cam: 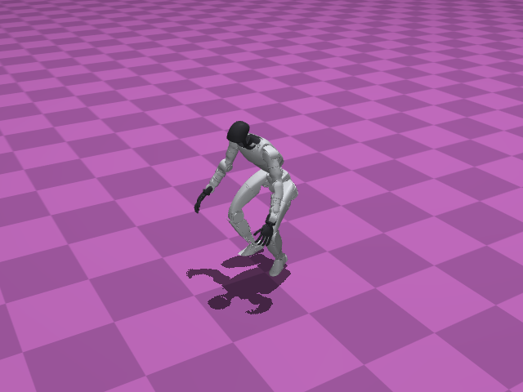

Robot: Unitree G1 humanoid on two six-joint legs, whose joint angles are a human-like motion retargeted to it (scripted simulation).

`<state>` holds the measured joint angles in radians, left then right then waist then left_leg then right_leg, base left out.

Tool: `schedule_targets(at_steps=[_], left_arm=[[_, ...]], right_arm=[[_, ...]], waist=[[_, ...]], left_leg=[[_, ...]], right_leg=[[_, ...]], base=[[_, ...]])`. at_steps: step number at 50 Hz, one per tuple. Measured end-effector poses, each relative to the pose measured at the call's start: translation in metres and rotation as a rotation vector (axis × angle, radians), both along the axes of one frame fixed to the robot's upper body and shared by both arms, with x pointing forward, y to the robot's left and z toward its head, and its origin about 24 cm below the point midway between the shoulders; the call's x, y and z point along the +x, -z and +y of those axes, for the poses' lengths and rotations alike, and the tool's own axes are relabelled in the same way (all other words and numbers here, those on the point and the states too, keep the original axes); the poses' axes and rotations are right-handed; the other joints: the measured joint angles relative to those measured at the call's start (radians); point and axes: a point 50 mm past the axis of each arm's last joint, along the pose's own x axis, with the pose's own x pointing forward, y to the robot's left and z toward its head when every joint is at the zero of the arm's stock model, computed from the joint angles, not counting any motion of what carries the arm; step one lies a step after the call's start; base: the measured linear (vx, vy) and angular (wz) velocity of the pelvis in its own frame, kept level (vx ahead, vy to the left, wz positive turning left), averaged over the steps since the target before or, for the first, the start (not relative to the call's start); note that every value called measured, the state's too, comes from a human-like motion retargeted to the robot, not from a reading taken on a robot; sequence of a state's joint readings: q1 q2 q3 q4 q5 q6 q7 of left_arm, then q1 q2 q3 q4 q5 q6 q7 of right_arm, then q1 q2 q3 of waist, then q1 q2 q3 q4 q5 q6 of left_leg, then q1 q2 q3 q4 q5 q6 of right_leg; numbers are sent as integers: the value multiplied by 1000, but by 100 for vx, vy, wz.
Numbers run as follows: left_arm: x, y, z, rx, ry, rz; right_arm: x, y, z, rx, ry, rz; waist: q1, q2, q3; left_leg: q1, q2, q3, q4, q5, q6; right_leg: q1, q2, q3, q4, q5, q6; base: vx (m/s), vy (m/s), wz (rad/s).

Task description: In place motions

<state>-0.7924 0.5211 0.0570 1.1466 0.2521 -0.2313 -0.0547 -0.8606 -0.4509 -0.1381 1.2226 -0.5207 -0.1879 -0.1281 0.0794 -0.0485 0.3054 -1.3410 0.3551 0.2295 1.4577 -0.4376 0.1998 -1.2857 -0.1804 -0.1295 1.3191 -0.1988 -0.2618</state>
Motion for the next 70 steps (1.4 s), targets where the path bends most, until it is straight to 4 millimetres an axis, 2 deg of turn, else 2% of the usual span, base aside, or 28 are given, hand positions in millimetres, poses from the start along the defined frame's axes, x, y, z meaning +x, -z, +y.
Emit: schedule_targets(at_steps=[3,6,9,11,14,18,20,22,23,25,28,30,31,33,35,38,40,42,45,49,52,55,58,60,63,66,68,70], left_arm=[[-38,66,11,77,-32,229],[-91,137,8,78,-152,456],[-163,203,-17,-27,-332,674],[-215,236,-42,-158,-465,808],[-294,264,-73,-367,-643,981],[-400,272,-105,-486,-814,1227],[-445,266,-111,-453,-844,1361],[-467,260,-109,-388,-852,1448],[-469,259,-108,-362,-850,1459],[-458,262,-104,-340,-838,1416],[-421,268,-92,-358,-780,1280],[-387,271,-82,-355,-722,1192],[-364,270,-76,-347,-682,1133],[-309,264,-59,-316,-586,996],[-247,247,-40,-253,-469,863],[-160,206,-30,-171,-279,661],[-107,169,-31,-125,-176,505],[-65,125,-24,-89,-130,356],[-21,67,-22,-62,-98,188],[4,20,-19,-34,-107,47],[8,8,-18,-23,-93,-3],[2,18,-16,-13,-80,15],[-17,49,-8,13,-74,136],[-37,81,-4,27,-71,273],[-86,141,-6,15,-76,523],[-152,199,-19,-31,-150,734],[-202,230,-36,-78,-219,866],[-253,252,-53,-142,-309,994]], right_arm=[[-47,84,-9,76,123,260],[-113,160,-6,228,249,530],[-195,218,6,368,342,805],[-254,243,16,415,381,1001],[-343,262,33,426,377,1307],[-457,259,56,401,355,1666],[-504,248,66,411,395,1809],[-528,240,74,454,456,1885],[-531,239,77,481,490,1888],[-522,242,78,523,542,1821],[-477,255,62,496,553,1624],[-430,262,48,430,512,1485],[-400,265,43,392,460,1405],[-336,264,38,324,343,1233],[-273,254,35,277,228,1066],[-187,219,26,222,118,831],[-135,188,24,188,71,673],[-88,150,28,166,29,516],[-36,91,32,167,-11,301],[-3,37,37,146,-54,125],[4,22,40,120,-74,62],[-3,32,41,117,-77,63],[-23,67,38,122,-63,146],[-48,103,33,131,-23,263],[-108,167,29,184,55,526],[-189,221,27,273,184,810],[-249,244,28,334,297,986],[-308,258,31,388,409,1146]], waist=[[18,40,17],[9,62,11],[-11,60,1],[-27,55,-1],[-53,36,6],[-70,12,-38],[-80,15,-86],[-78,12,-95],[-74,13,-88],[-69,13,-65],[-60,13,-62],[-41,16,-74],[-35,9,-74],[-58,3,-68],[-72,1,-65],[-74,35,-95],[-42,31,-124],[-37,0,-129],[-38,-13,-115],[-37,-35,-110],[-36,-32,-101],[-29,-28,-98],[-26,-16,-94],[-16,-14,-93],[-5,-7,-101],[4,1,-113],[8,10,-111],[-3,20,-96]], left_leg=[[190,-11,-35,-206,52,-80],[399,-53,-19,-486,118,-137],[615,-110,27,-798,198,-179],[756,-148,53,-988,257,-208],[953,-204,59,-1214,330,-254],[1119,-259,74,-1378,379,-281],[1137,-274,72,-1402,387,-281],[1147,-280,62,-1392,380,-278],[1145,-277,57,-1379,374,-274],[1136,-269,55,-1347,361,-266],[1104,-249,82,-1299,336,-255],[1061,-222,116,-1244,309,-242],[1017,-208,124,-1183,283,-234],[904,-185,94,-1023,222,-220],[794,-171,56,-863,169,-207],[610,-117,6,-622,81,-173],[486,-101,-11,-474,38,-149],[391,-112,-10,-338,11,-121],[292,-120,-7,-183,3,-70],[206,-110,11,-29,-1,-37],[197,-108,12,22,-11,-21],[230,-105,6,0,-29,-24],[314,-117,-8,-116,-17,-57],[394,-130,-10,-237,3,-87],[538,-152,-2,-490,63,-133],[699,-181,20,-783,149,-174],[820,-202,33,-975,213,-201],[947,-229,30,-1147,270,-230]], right_leg=[[229,36,-14,-243,67,82],[446,35,-19,-527,136,182],[660,10,-56,-834,210,279],[796,-11,-95,-1007,249,345],[966,-39,-143,-1175,279,431],[1100,-59,-172,-1283,299,484],[1135,-61,-200,-1316,306,497],[1153,-64,-206,-1314,303,490],[1153,-64,-199,-1303,301,483],[1145,-67,-189,-1278,297,467],[1092,-66,-177,-1210,279,430],[1006,-57,-128,-1108,251,385],[950,-53,-91,-1039,228,357],[860,-53,-53,-922,192,314],[789,-71,-64,-812,164,280],[634,-62,-71,-600,111,227],[501,-53,-34,-453,84,191],[388,-66,0,-321,64,159],[273,-81,-1,-170,51,112],[157,-94,15,-30,70,78],[141,-98,14,15,69,61],[178,-99,13,-5,51,56],[279,-94,4,-117,48,91],[369,-90,0,-234,63,131],[533,-81,-25,-480,111,202],[712,-74,-64,-772,177,281],[840,-73,-103,-956,216,337],[969,-75,-147,-1108,246,397]], base=[[20,-3,-19],[28,5,23],[27,2,38],[24,-3,51],[27,-5,41],[45,2,22],[48,3,43],[23,-4,24],[0,0,0],[-13,-1,-11],[-15,4,-46],[-27,7,-93],[-36,5,-77],[-41,0,10],[-31,-3,56],[-23,1,31],[-19,0,-27],[-14,-2,-9],[-8,-1,8],[0,0,0],[7,2,-4],[9,0,-13],[11,-2,-9],[18,-6,-9],[20,-5,-4],[19,-3,9],[19,-3,27],[23,-3,51]])
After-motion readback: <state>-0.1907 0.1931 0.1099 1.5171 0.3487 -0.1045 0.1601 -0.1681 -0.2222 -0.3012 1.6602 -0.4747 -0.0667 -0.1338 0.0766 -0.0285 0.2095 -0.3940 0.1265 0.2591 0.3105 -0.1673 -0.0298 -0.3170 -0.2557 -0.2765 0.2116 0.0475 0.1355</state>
